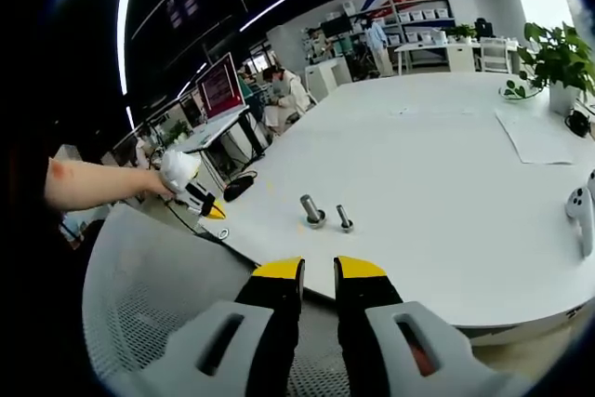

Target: Place the washer onto the threaded stud by aligning its center hole with the stud, sliding it down to the base, and recovering from edge contact or off-axis alignment until the washer reaches the visible bottom stop.

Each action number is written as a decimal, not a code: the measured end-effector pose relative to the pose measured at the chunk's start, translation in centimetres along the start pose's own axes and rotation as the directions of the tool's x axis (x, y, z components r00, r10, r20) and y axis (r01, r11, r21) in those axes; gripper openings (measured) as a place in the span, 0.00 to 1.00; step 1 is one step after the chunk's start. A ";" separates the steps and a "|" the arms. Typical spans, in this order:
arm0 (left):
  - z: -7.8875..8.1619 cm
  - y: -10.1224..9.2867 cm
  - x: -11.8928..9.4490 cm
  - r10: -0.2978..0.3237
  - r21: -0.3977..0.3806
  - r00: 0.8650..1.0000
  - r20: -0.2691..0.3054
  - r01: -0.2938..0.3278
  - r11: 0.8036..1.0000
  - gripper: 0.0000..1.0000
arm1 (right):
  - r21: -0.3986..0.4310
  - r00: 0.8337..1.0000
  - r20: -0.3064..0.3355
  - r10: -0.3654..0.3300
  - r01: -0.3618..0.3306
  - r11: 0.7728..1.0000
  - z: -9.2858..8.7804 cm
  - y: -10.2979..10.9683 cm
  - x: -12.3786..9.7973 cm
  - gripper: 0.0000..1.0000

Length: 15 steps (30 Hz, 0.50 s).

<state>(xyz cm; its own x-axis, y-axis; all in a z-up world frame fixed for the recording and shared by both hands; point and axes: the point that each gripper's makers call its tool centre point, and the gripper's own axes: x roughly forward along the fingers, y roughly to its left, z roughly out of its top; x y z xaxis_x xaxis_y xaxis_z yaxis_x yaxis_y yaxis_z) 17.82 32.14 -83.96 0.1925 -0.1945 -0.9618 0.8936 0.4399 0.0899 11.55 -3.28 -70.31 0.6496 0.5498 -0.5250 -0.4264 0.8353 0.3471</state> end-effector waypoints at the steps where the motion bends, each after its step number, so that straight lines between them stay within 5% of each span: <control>1: -0.8 0.1 0.5 -0.008 -0.003 1.000 -0.017 0.008 1.000 0.00 | 0.001 1.000 0.000 -0.001 0.001 1.000 0.0 0.0 0.0 0.16; 10: -3.0 0.0 2.3 -0.026 -0.004 0.996 -0.088 0.025 1.000 0.00 | 0.008 1.000 0.000 -0.014 0.014 1.000 0.0 -0.2 0.0 0.16; 13: -2.8 0.1 2.5 -0.025 0.048 0.996 -0.088 0.029 0.998 0.00 | 0.011 1.000 0.001 -0.017 0.017 1.000 0.0 -0.3 0.0 0.16; 15: -2.5 0.3 2.6 -0.017 0.004 0.996 -0.085 0.018 1.000 0.00 | 0.012 1.000 0.002 -0.020 0.020 1.000 0.1 -0.3 0.0 0.16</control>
<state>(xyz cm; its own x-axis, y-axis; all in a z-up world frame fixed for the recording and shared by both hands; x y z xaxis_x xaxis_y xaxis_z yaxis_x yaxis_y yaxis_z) 17.59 33.92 -87.06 0.1421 -0.1271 -0.9817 0.8986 0.4326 0.0740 11.70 -3.57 -70.35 0.6594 0.5332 -0.5300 -0.4057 0.8459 0.3462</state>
